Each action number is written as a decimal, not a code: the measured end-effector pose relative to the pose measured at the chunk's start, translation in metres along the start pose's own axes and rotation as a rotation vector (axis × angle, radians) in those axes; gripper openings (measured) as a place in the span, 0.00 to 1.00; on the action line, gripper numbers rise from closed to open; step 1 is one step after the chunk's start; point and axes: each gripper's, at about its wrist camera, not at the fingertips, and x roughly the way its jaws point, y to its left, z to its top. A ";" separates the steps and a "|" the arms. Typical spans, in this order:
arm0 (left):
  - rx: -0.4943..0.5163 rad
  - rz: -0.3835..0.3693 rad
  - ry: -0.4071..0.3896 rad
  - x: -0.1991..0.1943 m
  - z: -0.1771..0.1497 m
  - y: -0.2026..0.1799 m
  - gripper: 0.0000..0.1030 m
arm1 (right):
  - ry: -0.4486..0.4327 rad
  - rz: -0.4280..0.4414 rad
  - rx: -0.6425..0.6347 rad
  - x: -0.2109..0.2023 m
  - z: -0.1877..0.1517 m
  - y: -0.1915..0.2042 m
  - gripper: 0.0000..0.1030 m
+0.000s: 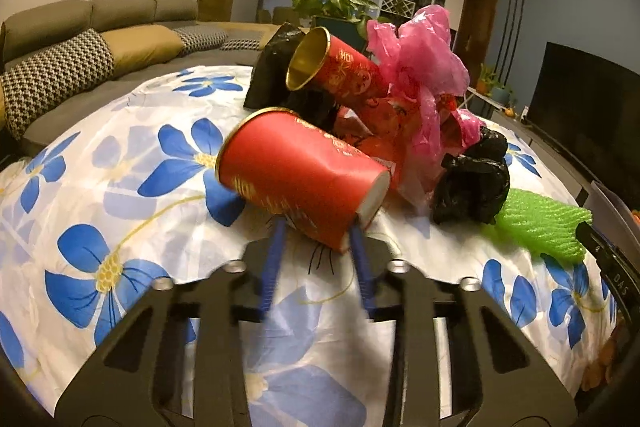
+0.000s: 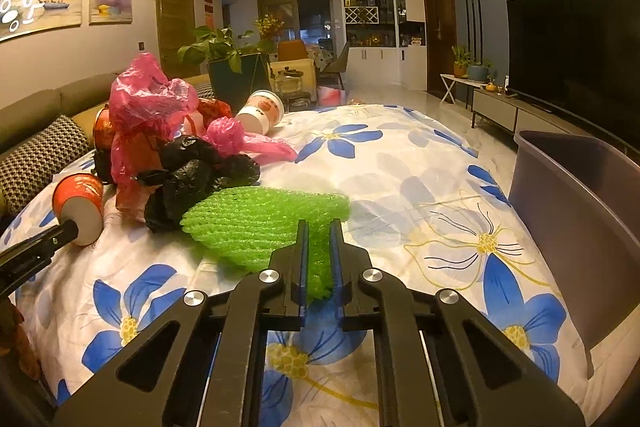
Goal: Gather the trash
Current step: 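Grasp the green foam net with the right tool while the left tool grasps a red cup, then carry the green net and red cup over the grey bin and release both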
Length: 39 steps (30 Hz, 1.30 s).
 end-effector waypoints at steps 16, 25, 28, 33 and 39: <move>-0.014 -0.011 -0.055 -0.028 0.001 0.009 0.03 | -0.064 -0.014 0.001 -0.034 0.005 -0.006 0.06; 0.004 -0.053 -0.129 -0.061 0.012 -0.002 0.03 | -0.133 -0.049 0.016 -0.058 0.017 -0.014 0.06; 0.022 -0.082 -0.149 -0.070 0.019 -0.013 0.03 | -0.149 -0.057 0.019 -0.065 0.020 -0.017 0.05; 0.049 -0.140 -0.167 -0.076 0.030 -0.033 0.03 | -0.173 -0.073 0.023 -0.074 0.024 -0.021 0.05; 0.093 -0.207 -0.192 -0.079 0.039 -0.062 0.03 | -0.198 -0.095 0.032 -0.083 0.029 -0.030 0.05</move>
